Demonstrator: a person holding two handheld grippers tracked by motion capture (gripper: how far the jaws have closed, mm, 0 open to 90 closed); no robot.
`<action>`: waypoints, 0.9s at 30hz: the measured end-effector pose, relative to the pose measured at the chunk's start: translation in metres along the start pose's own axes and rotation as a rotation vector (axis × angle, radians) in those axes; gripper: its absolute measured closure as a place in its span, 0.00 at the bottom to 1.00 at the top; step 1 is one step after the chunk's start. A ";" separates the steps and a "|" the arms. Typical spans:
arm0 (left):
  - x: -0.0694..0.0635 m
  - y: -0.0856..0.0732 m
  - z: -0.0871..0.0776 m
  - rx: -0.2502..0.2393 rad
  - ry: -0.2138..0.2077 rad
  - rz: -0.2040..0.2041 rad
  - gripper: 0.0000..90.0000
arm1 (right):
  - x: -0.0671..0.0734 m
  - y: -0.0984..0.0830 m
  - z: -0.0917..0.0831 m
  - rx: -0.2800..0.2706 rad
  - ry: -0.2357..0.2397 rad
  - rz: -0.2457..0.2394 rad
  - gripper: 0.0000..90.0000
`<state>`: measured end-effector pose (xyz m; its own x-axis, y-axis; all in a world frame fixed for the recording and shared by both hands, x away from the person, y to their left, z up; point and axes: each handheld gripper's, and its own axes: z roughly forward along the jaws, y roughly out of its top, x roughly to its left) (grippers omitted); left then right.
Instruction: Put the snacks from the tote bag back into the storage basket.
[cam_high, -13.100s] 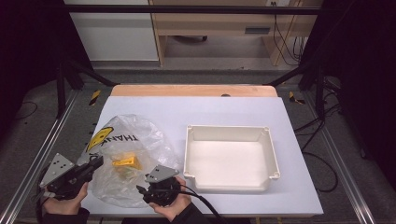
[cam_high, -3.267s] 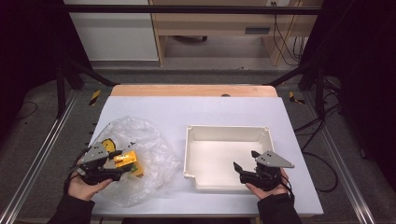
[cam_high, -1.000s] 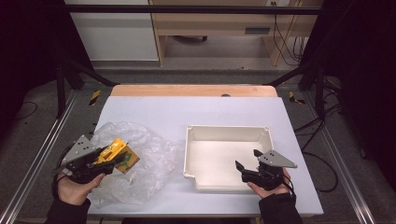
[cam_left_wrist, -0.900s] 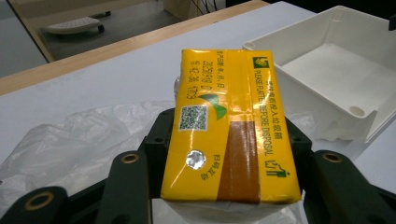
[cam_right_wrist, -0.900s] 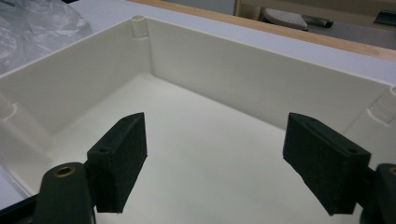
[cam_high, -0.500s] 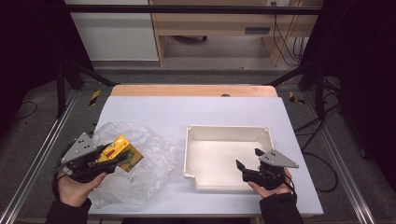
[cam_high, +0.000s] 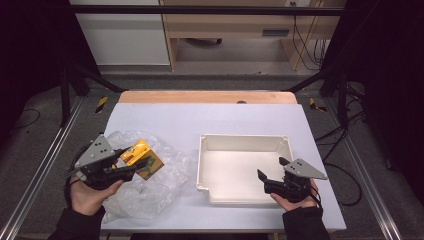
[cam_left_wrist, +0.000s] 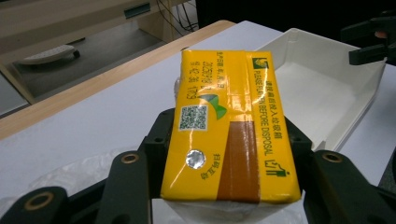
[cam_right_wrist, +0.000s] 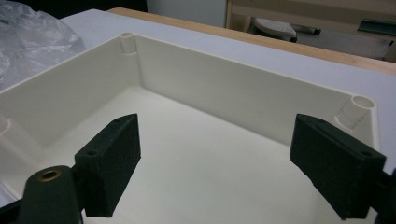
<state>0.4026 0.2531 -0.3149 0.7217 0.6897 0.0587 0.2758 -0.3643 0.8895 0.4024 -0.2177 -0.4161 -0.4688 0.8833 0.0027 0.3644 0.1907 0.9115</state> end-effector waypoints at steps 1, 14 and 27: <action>-0.001 0.003 0.001 -0.003 -0.005 0.004 0.56 | 0.000 0.000 0.000 -0.001 0.000 0.001 0.18; -0.015 0.027 0.022 -0.003 -0.078 0.053 0.56 | -0.006 0.000 -0.003 -0.007 -0.014 0.009 0.18; -0.030 0.039 0.051 0.009 -0.153 0.098 0.56 | -0.009 0.001 -0.005 -0.012 -0.019 0.010 0.18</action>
<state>0.4238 0.1863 -0.3045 0.8334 0.5476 0.0746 0.2044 -0.4309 0.8789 0.4032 -0.2275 -0.4133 -0.4495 0.8933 0.0042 0.3596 0.1766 0.9162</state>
